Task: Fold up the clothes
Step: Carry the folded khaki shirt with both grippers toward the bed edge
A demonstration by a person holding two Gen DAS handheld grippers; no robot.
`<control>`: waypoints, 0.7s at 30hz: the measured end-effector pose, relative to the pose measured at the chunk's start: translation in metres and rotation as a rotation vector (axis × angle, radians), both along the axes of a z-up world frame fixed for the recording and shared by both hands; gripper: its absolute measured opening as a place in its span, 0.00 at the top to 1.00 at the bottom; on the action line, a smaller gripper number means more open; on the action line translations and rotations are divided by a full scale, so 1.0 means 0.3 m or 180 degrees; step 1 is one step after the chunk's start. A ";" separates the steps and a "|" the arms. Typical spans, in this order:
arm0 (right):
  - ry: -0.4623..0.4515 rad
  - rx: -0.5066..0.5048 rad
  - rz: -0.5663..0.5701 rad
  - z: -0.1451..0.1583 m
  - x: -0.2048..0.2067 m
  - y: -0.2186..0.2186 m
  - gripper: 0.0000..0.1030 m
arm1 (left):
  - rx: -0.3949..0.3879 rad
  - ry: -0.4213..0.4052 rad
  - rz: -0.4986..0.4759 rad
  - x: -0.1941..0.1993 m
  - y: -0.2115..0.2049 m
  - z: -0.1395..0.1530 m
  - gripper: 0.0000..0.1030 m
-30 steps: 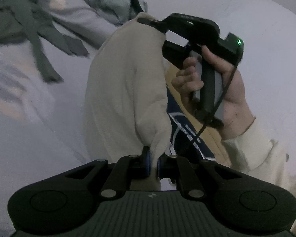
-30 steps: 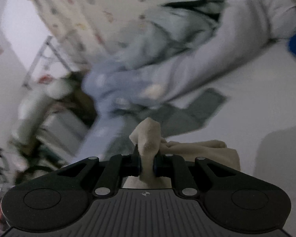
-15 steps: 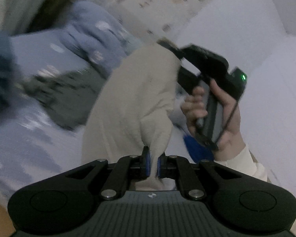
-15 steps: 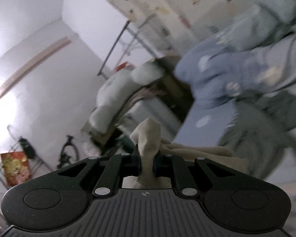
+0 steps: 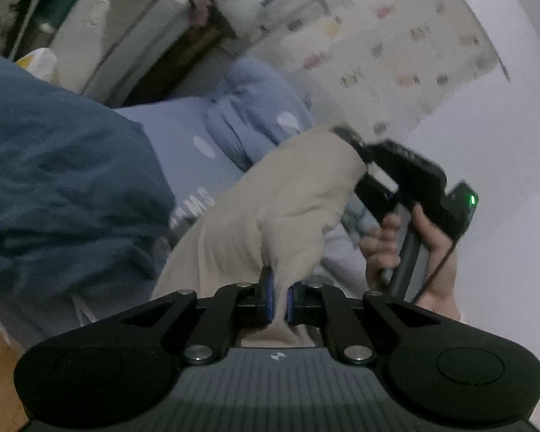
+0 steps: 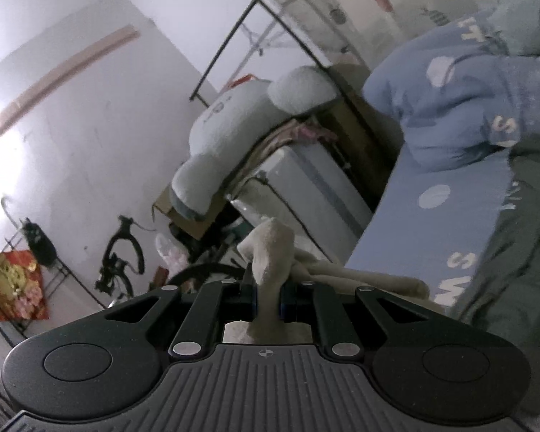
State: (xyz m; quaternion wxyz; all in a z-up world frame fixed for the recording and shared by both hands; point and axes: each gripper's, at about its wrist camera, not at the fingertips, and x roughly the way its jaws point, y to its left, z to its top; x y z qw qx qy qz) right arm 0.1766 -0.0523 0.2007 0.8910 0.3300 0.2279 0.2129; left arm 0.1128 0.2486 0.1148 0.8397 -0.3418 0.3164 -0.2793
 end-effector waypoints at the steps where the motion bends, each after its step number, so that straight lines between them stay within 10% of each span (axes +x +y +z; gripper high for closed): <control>1: -0.0015 -0.0019 0.0017 0.007 0.009 0.031 0.88 | -0.0039 -0.0009 0.0047 -0.009 0.029 0.008 0.91; 21: 0.0132 0.0298 0.0217 -0.062 -0.187 0.265 0.88 | -0.0260 -0.0095 0.0895 -0.087 0.287 0.060 0.91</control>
